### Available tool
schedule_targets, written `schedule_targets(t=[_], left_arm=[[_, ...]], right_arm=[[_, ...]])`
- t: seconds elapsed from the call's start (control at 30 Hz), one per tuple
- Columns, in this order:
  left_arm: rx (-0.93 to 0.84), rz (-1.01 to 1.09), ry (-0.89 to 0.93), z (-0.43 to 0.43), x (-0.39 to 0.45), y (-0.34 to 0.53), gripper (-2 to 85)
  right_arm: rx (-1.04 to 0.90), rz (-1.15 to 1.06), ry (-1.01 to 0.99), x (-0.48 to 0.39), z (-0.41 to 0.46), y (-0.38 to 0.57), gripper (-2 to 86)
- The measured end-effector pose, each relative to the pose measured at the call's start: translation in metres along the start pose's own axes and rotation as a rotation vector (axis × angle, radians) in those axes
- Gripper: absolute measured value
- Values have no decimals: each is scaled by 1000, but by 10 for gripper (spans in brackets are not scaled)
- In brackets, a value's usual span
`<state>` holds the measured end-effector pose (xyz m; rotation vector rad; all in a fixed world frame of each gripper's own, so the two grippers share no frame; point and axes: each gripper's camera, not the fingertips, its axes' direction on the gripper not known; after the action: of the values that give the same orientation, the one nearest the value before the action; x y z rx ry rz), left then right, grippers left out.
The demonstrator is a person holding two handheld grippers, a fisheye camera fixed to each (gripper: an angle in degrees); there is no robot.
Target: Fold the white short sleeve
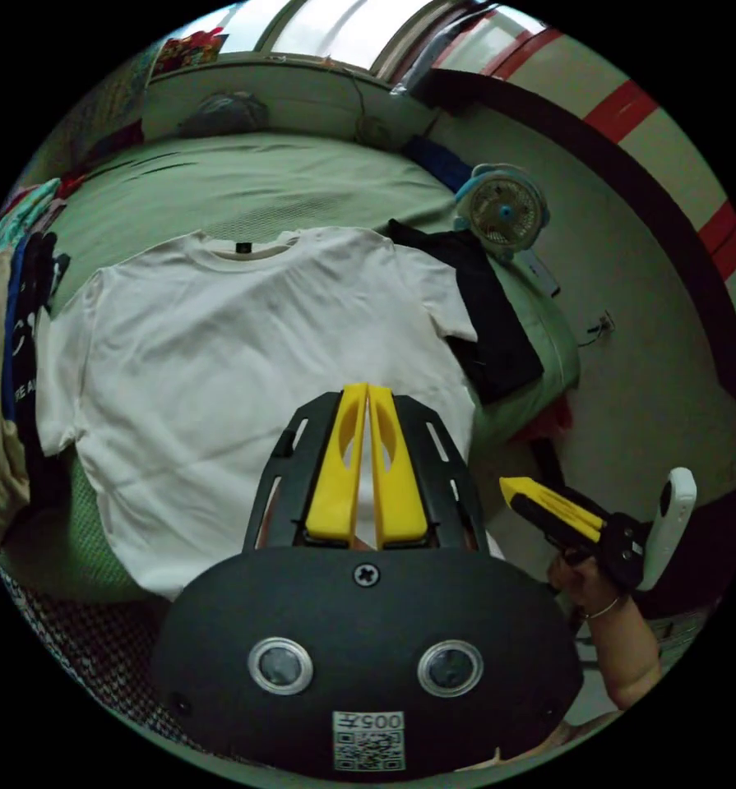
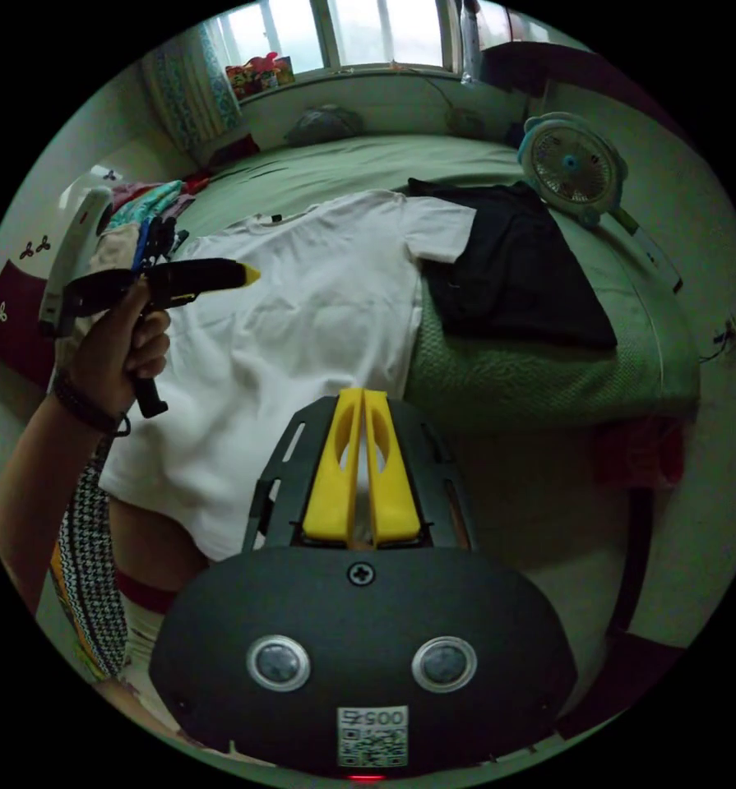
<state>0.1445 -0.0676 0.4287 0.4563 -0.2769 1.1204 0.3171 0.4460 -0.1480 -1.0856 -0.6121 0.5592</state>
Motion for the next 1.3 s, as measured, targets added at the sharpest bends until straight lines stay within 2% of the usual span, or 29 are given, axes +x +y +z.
schedule_targets(t=[0.17,0.4,0.67,0.8,0.97,1.13,1.3], left_arm=[[-25,108,-44,26,10,-14,4],[-18,219,-61,51,14,-38,50],[36,266,-77,87,10,-67,65],[28,243,6,97,1,-73,66],[-11,282,-43,109,1,-84,54],[15,347,-23,109,1,-93,58],[29,311,37,105,-18,-97,49]], right_arm=[[-33,-31,-5,16,18,-42,-10],[36,-75,-48,46,15,-95,3],[103,19,52,80,31,-219,42],[114,102,54,99,50,-275,49],[92,225,54,122,84,-342,46],[6,202,90,110,110,-380,35],[80,170,112,77,91,-404,-3]])
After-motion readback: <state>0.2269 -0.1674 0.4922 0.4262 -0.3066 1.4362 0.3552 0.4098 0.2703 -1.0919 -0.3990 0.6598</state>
